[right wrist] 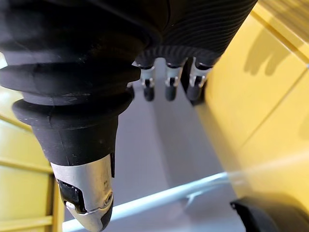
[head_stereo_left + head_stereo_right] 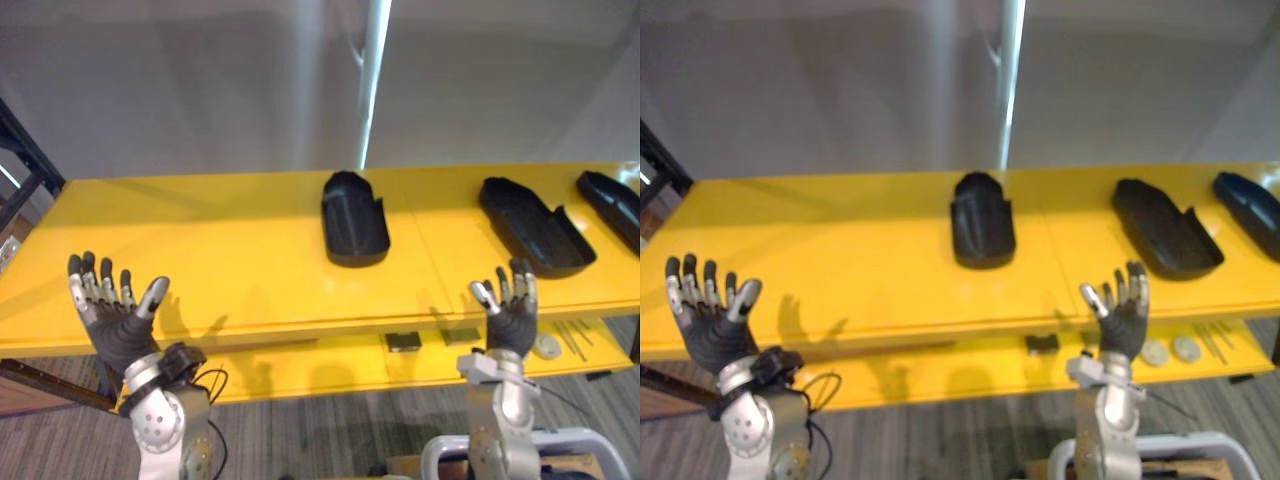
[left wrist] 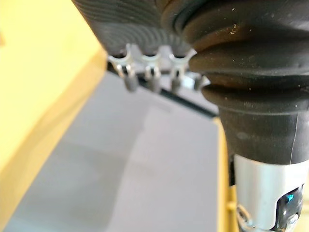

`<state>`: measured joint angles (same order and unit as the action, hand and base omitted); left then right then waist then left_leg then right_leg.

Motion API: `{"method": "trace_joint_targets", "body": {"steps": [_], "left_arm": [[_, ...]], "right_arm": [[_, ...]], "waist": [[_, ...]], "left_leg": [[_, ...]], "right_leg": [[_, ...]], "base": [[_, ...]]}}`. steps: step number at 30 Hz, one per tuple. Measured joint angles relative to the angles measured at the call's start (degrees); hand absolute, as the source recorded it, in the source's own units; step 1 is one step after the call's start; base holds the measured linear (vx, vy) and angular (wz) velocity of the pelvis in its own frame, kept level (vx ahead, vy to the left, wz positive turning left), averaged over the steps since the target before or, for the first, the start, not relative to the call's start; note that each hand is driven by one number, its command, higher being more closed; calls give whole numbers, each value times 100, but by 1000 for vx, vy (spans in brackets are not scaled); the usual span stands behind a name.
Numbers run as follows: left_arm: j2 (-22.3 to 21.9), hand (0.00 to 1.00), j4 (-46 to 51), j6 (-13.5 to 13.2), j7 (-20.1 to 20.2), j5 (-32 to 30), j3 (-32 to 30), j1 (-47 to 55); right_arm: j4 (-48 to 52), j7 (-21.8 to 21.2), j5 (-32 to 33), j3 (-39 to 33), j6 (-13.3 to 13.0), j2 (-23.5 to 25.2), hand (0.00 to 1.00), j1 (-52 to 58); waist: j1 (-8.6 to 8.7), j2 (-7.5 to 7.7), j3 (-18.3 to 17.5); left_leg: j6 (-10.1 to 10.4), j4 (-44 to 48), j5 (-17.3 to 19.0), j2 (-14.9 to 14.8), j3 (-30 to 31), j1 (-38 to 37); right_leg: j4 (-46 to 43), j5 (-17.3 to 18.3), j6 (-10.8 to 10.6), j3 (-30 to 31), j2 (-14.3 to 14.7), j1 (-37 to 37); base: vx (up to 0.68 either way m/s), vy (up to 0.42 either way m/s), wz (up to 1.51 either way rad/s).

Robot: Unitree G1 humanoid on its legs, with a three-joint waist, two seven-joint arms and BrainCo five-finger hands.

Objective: Walk over and take plastic housings, then place them on the shelf

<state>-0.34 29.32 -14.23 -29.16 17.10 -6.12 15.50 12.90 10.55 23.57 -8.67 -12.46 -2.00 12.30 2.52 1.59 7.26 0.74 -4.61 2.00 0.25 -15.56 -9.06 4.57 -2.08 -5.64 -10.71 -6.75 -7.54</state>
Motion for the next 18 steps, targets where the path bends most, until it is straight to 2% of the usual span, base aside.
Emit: {"method": "trace_joint_targets", "body": {"steps": [4,8,13,16,18], "left_arm": [[-7,0,-1,-19,29,10,-10,-136],[-6,0,-13,-72,237,-2,8,-458],[39,0,-202,-180,663,55,270,-866],[292,0,-543,-198,1043,104,821,-1120],[408,0,-630,-189,1331,100,1249,-1255]], "right_arm": [[-9,-241,37,-328,1,-11,0,1],[-24,-438,34,-485,2,-19,0,-10],[-44,-262,-25,-526,2,-14,0,20],[-27,-44,-145,-689,2,-10,0,164],[13,108,-210,-763,2,-3,0,300]], "waist": [[33,27,44],[154,64,78],[280,60,84],[347,54,83],[476,47,84]], "left_leg": [[16,0,14,-8,-40,22],[28,1,24,-27,-79,86],[44,3,69,-60,-265,61],[57,170,241,-101,-563,-2],[67,335,375,-142,-761,9]], "right_leg": [[0,0,0,46,12,50],[-17,1,5,113,36,154],[-74,-1,7,284,85,256],[-104,-3,5,577,123,306],[-128,-14,-10,795,150,356]], "base": [[-17,-27,-6],[-10,-27,-5],[-12,-31,-19],[-21,-15,-54],[-21,-7,-65]]}}
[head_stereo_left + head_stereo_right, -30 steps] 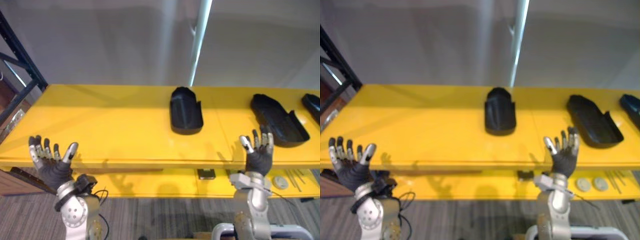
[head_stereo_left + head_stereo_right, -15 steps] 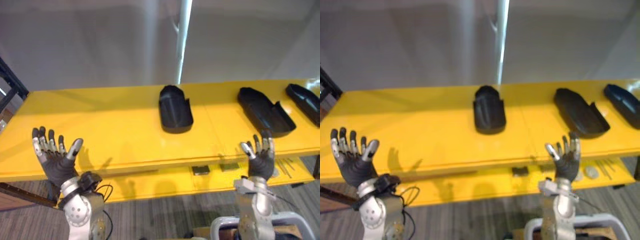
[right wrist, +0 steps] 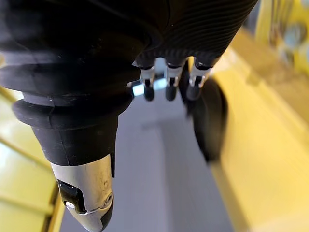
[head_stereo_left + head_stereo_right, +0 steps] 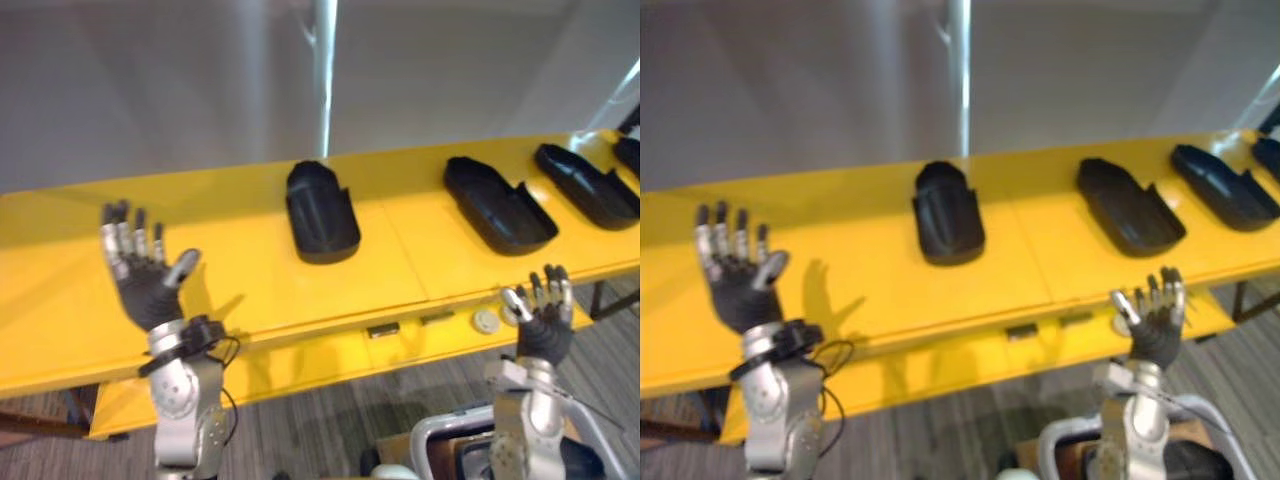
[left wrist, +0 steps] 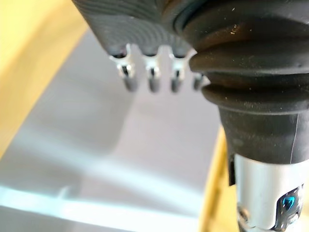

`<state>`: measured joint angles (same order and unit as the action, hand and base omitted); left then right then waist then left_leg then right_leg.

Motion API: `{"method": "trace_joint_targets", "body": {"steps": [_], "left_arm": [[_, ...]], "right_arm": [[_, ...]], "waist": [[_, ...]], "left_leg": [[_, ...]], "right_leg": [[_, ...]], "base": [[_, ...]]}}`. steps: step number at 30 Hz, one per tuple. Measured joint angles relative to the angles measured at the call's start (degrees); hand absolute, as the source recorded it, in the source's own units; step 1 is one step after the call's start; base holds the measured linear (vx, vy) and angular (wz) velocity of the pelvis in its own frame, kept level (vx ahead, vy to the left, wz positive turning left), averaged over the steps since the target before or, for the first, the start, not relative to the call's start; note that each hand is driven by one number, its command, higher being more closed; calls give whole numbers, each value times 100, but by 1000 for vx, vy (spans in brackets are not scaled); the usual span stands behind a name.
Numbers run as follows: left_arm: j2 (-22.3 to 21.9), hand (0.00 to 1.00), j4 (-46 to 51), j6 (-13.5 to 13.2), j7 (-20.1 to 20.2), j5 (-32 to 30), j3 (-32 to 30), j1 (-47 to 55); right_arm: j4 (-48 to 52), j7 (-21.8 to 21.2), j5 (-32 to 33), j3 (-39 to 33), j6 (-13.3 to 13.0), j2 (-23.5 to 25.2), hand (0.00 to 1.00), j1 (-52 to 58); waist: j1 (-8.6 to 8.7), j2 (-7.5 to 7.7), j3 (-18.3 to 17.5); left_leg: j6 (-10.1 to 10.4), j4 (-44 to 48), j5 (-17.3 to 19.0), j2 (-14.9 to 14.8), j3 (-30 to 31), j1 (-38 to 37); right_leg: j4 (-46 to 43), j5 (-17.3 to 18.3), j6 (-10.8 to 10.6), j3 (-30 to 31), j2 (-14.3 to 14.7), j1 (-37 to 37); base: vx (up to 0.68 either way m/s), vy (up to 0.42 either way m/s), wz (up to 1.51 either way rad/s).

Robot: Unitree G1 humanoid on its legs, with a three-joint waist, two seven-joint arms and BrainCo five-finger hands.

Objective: Walk over and take plastic housings, then place them on the shelf

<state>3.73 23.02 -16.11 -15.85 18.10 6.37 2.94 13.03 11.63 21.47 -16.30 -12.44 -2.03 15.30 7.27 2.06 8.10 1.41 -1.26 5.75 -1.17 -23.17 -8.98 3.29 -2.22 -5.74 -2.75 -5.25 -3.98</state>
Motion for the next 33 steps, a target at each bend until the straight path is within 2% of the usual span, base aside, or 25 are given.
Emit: {"method": "trace_joint_targets", "body": {"steps": [1,7,9,15,19,21,23,24,25,27,28,30,31,33], "left_arm": [[68,0,-72,56,273,-2,409,-208],[71,0,-461,335,534,-1,1105,-664],[67,0,-566,435,587,3,1346,-750],[43,0,-582,629,609,0,1929,-766],[34,0,-581,710,612,-3,1994,-752],[36,0,-581,768,612,-3,1990,-653],[50,0,-520,783,619,-3,1905,-475],[79,0,-435,783,618,-2,1802,-331],[161,0,-258,782,617,-1,1526,-13],[202,0,-91,779,616,0,1269,249],[261,0,123,740,627,2,981,603],[269,0,244,642,716,3,812,866],[272,0,299,559,765,1,777,899],[281,0,304,488,764,1,772,892]], "right_arm": [[23,111,5,-149,0,3,0,164],[330,214,33,-450,-23,96,0,794],[475,187,35,-467,-102,195,0,1022],[478,-110,49,-408,-246,280,0,1164],[479,-298,27,-229,-246,256,0,1130],[478,-299,24,-139,-244,173,0,1077],[477,-299,18,-47,-238,78,0,980],[477,-309,20,13,-235,12,0,864],[476,-399,22,141,-220,-171,0,588],[465,-464,22,224,-203,-341,0,322],[425,-539,27,347,-136,-541,0,10],[417,-565,26,492,-121,-728,0,-220],[414,-566,26,585,-119,-816,0,-321],[386,-565,25,645,-109,-814,0,-384]], "waist": [[149,-15,-8],[499,-144,-38],[614,-170,-49],[611,-262,-100],[575,-359,-165],[460,-429,-200],[420,-418,-212],[327,-400,-210],[134,-346,-173],[-42,-383,-143],[-219,-416,-102],[-346,-468,-79],[-344,-580,-68],[-359,-542,-21]], "left_leg": [[15,97,101,-33,-252,-11],[74,200,292,-137,-904,-166],[122,244,356,-199,-1131,-253],[166,380,429,-303,-1373,-288],[174,401,424,-336,-1342,-186],[179,453,419,-349,-1283,-149],[151,666,440,-347,-894,-9],[47,913,508,-350,-446,148],[-118,1415,691,-364,452,459],[-144,1860,866,-375,1111,657],[-80,2304,1074,-376,1740,793],[18,2454,1324,-393,2066,815],[88,2296,1538,-414,2062,818],[108,2206,1581,-390,2019,824]], "right_leg": [[0,-31,-12,219,30,60],[9,-148,-56,834,194,201],[11,-181,-56,971,277,210],[17,-238,-7,1138,378,246],[36,-242,-1,1093,388,300],[47,-244,2,1082,402,312],[41,-249,11,1077,423,357],[34,-268,37,1147,425,418],[35,-305,63,1411,449,519],[34,-344,52,1652,513,575],[41,-383,39,1912,639,617],[39,-404,48,2037,738,705],[45,-430,16,2028,795,831],[29,-452,-13,2040,753,906]], "base": [[-8,-2,-64],[-25,-16,-65],[-59,-68,-50],[-88,-74,-23],[-96,-82,4],[-62,-95,9],[-62,-97,9],[-64,-65,-45],[-62,-37,-65],[-67,24,-88],[-73,72,-96],[-74,111,-70],[-94,130,-28],[-108,97,-13]]}}
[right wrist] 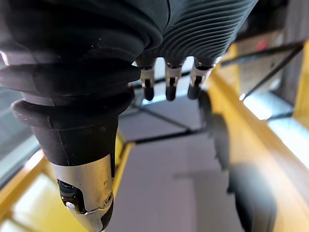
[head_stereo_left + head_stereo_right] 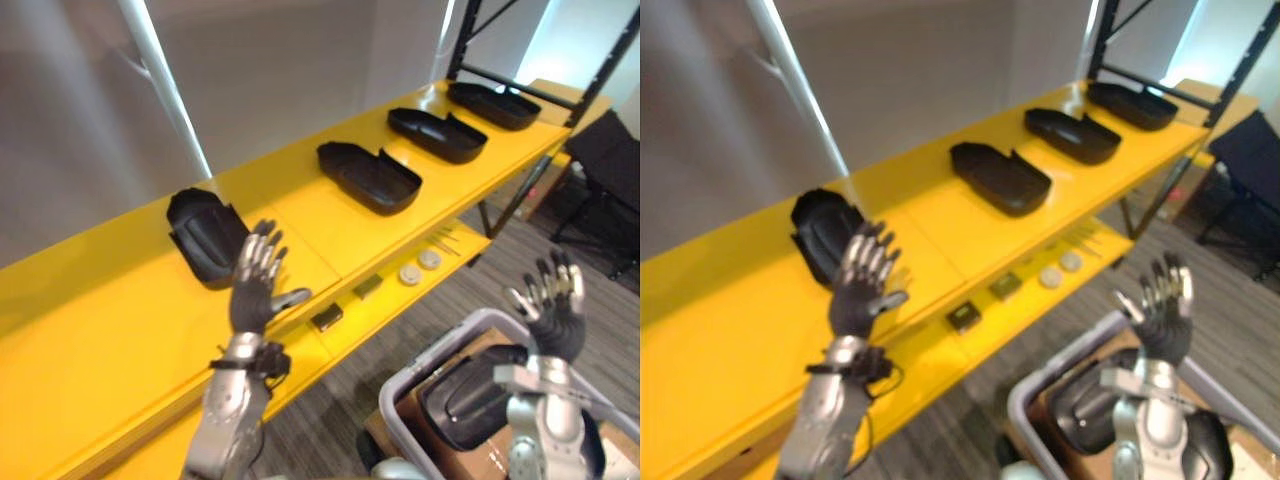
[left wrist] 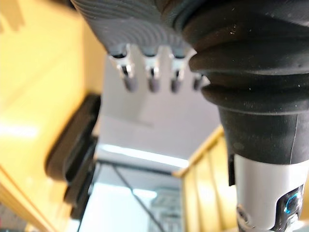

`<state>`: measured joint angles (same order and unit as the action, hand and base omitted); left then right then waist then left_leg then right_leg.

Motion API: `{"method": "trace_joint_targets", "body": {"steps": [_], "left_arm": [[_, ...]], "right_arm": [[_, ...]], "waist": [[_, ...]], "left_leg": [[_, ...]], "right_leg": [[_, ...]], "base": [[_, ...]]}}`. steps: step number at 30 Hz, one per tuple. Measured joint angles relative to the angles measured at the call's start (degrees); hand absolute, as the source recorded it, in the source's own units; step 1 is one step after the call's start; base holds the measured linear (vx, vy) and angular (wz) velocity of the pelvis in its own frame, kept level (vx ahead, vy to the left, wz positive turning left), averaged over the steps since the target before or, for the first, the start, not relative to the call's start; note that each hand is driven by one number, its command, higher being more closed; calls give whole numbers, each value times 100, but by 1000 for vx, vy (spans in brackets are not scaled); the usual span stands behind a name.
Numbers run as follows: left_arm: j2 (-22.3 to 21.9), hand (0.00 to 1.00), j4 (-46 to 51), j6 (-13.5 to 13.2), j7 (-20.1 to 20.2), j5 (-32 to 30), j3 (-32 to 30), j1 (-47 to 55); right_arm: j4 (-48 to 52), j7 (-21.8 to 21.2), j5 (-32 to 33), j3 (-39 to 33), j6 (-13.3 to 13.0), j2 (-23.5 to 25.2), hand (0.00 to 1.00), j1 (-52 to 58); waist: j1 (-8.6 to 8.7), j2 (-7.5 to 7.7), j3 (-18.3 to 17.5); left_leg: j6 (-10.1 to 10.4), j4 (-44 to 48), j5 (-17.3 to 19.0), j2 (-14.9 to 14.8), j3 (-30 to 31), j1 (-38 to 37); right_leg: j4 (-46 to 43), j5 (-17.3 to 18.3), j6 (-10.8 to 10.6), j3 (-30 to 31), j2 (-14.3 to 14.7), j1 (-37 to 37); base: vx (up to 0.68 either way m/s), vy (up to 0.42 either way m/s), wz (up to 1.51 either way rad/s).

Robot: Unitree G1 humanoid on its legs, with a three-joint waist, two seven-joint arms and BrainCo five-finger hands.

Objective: Walk over and take plastic housings, then place them on the shelf

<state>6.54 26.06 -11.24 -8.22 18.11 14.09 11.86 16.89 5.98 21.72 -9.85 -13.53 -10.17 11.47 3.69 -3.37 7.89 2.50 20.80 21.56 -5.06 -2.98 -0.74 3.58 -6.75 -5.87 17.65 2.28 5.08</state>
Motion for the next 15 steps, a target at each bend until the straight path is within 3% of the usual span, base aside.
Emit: {"method": "trace_joint_targets", "body": {"steps": [2,5,11,13,15], "left_arm": [[78,0,0,-142,-20,-3,12,33],[158,0,0,-321,-52,-8,12,17],[155,0,-15,-323,-285,-51,46,-70],[162,0,-58,-347,-383,-53,51,-105],[179,0,-330,-545,-552,-55,73,-331]], "right_arm": [[-7,-18,6,109,50,-16,0,-26],[-37,-92,122,101,53,-26,0,-10],[-218,-292,246,111,61,-27,0,257],[-218,-387,250,117,29,-29,0,212],[-291,-332,207,133,-34,-89,0,-49]], "waist": [[-4,103,73],[36,90,87],[43,72,133],[43,85,314],[42,80,628]], "left_leg": [[-30,-14,-21,124,-142,47],[-43,-20,-30,210,-261,68],[-45,-46,-29,202,-222,69],[-57,21,-22,218,-145,124],[-125,402,43,212,29,509]], "right_leg": [[-6,-29,-5,2,-157,98],[-49,-185,-81,-11,-253,176],[-33,-223,-103,-103,-290,168],[-86,-209,-99,-199,-317,176],[-504,13,-62,-374,-293,493]], "base": [[-85,105,-28],[20,70,-17],[35,19,1],[-59,-8,22],[-136,-32,35]]}}
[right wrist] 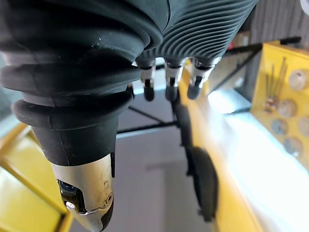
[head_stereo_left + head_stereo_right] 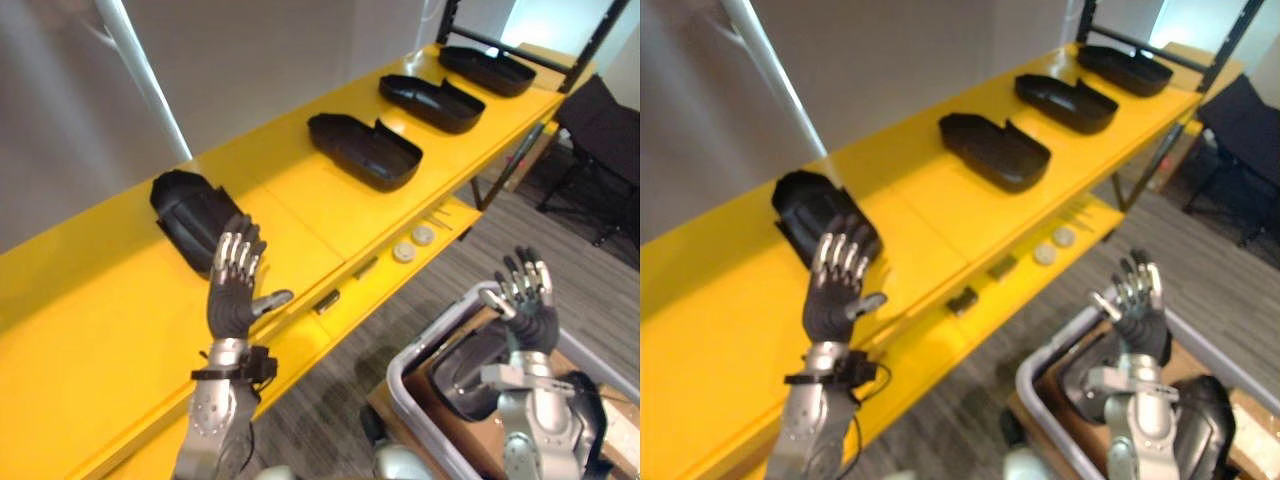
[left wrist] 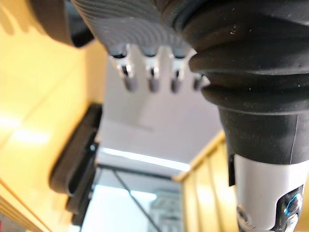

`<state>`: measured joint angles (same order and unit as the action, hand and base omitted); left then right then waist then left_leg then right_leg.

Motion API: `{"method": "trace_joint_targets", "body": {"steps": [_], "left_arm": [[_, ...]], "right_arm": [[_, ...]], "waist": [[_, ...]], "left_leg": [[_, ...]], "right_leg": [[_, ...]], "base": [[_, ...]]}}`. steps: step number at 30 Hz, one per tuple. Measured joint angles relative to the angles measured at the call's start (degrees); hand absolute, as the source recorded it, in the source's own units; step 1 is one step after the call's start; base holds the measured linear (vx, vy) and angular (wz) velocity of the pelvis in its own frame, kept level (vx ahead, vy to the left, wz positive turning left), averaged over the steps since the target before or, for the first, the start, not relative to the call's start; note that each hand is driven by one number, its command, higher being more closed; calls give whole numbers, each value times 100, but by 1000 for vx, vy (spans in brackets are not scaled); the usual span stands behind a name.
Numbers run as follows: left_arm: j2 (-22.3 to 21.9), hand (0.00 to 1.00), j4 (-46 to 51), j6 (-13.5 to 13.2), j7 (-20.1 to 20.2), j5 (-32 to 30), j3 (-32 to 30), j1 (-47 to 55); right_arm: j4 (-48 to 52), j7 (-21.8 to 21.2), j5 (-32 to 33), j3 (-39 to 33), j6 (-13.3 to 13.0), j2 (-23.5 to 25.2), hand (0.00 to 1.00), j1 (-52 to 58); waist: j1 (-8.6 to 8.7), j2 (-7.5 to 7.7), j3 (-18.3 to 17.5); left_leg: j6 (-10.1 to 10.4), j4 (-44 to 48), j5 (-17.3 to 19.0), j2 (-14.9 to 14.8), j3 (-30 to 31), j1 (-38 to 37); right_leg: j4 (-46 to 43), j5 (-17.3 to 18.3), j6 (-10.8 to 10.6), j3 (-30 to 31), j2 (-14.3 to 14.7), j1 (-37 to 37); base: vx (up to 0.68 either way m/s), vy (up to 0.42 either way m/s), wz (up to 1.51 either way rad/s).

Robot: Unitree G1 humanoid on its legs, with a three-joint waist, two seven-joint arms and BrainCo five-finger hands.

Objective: Walk over and take plastic housings, then place them on the shelf

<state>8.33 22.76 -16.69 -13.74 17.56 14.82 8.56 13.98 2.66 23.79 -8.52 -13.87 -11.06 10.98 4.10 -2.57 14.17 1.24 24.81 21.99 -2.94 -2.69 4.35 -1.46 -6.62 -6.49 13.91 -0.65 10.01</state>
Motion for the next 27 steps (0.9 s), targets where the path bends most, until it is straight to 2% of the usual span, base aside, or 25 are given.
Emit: {"method": "trace_joint_targets", "body": {"steps": [3,4,6,7,10,11,12,13,15,17,18,19,20,24,26,27], "left_arm": [[8,0,-228,-71,-146,-5,32,-245],[13,0,-226,-118,-128,-7,162,-243],[14,0,-170,-125,-94,-36,238,-229],[15,0,-39,-125,43,-40,317,-195],[28,0,67,-93,224,-37,349,-28],[39,0,94,-53,277,-41,360,50],[63,0,94,-7,282,-39,407,84],[70,0,91,21,281,-38,405,88],[119,0,59,77,269,-34,370,154],[150,0,-41,147,274,-1,353,135],[144,0,-117,202,274,14,327,141],[146,0,-172,225,272,16,323,135],[130,0,-249,247,268,42,298,128],[-44,0,-332,298,283,30,289,-50],[-17,0,-333,327,276,-6,327,-153],[-6,0,-333,389,274,-11,351,-197]], "right_arm": [[-274,190,-9,27,-35,-95,0,-423],[-358,396,13,33,-62,-88,0,-455],[-338,524,15,33,-92,-74,0,-358],[-325,664,23,48,-99,14,0,-86],[-315,642,128,162,-146,227,0,392],[-305,499,240,187,-154,366,0,671],[-300,371,248,230,-152,507,0,956],[-299,326,242,278,-149,532,0,1043],[-292,179,210,461,-151,534,0,1132],[-278,168,108,463,-223,537,0,1138],[-275,179,67,470,-231,544,0,1126],[-274,190,54,481,-232,550,0,1116],[-269,233,10,525,-228,552,0,1110],[-335,369,-58,725,-192,548,0,1018],[-359,389,-210,900,-109,556,0,889],[-374,387,-239,994,-78,566,0,809]], "waist": [[-22,11,313],[-37,7,385],[-30,5,383],[-43,16,381],[-43,61,371],[-22,56,366],[-23,99,336],[-21,85,332],[-47,90,123],[-12,141,19],[-20,190,-34],[-26,225,-55],[-22,331,-90],[-25,220,-213],[-38,194,-236],[-72,184,-255]], "left_leg": [[8,301,7,26,100,202],[13,413,11,38,152,169],[24,490,33,44,215,154],[-8,574,156,34,189,84],[-125,610,246,-10,-141,-92],[-196,690,311,-40,-351,-149],[-277,645,296,-80,-615,-194],[-309,598,269,-121,-706,-229],[-302,242,71,-339,-1261,-312],[-276,-66,-115,-396,-1493,-438],[-242,-185,-204,-400,-1601,-451],[-208,-227,-231,-398,-1656,-450],[-146,-254,-270,-365,-1697,-446],[-8,-801,-525,-227,-1739,-610],[-35,-946,-532,-224,-1860,-640],[-65,-1054,-546,-233,-1874,-644]], "right_leg": [[-612,244,1,-136,17,289],[-872,328,-14,-201,24,293],[-898,328,-12,-246,22,232],[-904,282,-74,-200,65,161],[-878,183,-209,58,92,83],[-735,55,-208,84,93,15],[-450,33,-91,-4,19,-73],[-482,64,-20,-206,-23,-46],[-1222,285,258,-1380,-136,305],[-1867,524,423,-1715,-338,247],[-2153,821,382,-1824,-447,119],[-2151,933,354,-1866,-488,49],[-2049,965,307,-1935,-528,30],[-1546,741,193,-2006,-399,-17],[-1235,509,196,-1954,-292,-20],[-881,237,121,-1843,-192,-45]], "base": [[-143,-46,30],[-46,-8,24],[-26,23,11],[-32,58,-16],[-72,76,-55],[-176,117,-100],[-173,98,-89],[-171,77,-102],[-78,54,-119],[21,-3,-82],[44,-48,-56],[51,-83,-50],[11,-113,-35],[-8,-104,-35],[-100,-52,-67],[-133,-22,-92]]}}
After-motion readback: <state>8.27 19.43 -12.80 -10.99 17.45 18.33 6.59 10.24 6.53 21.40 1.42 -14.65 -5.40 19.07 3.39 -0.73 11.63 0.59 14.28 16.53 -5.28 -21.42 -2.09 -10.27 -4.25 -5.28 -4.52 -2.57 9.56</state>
